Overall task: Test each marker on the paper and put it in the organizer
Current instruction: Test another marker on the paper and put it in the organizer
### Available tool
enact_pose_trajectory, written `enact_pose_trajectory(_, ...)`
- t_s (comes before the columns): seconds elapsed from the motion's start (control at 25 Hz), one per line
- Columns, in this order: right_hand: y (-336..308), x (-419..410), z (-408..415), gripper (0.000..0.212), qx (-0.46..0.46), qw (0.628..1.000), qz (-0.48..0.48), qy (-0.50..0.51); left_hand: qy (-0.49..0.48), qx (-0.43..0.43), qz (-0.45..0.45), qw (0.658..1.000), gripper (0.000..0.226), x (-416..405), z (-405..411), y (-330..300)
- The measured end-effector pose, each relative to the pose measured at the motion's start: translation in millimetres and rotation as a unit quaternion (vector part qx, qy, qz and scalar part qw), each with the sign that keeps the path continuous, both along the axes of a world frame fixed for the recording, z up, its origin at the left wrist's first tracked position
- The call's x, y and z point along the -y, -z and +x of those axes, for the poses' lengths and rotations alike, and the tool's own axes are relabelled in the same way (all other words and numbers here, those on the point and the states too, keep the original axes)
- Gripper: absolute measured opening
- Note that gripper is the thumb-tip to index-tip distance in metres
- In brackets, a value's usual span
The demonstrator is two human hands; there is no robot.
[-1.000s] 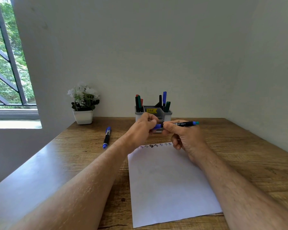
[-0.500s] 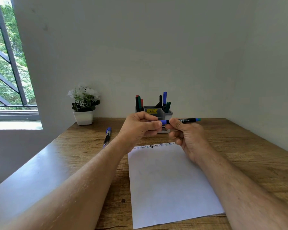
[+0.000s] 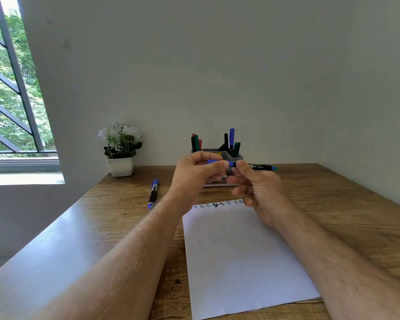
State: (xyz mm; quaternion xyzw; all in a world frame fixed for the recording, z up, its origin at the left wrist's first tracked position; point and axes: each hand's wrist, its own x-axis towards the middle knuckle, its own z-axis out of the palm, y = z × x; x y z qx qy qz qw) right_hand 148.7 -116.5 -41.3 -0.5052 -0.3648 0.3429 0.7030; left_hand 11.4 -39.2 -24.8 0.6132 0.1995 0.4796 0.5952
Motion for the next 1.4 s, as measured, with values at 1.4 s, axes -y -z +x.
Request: enact_pose_trajectory(1.4, 7.2, 2.9, 1.9, 0.052, 0.241, 0.967, -0.039, 0.071, -0.231, -0.385, 0.246, 0.859, 0.068, -67.2, 100.5, -56.9)
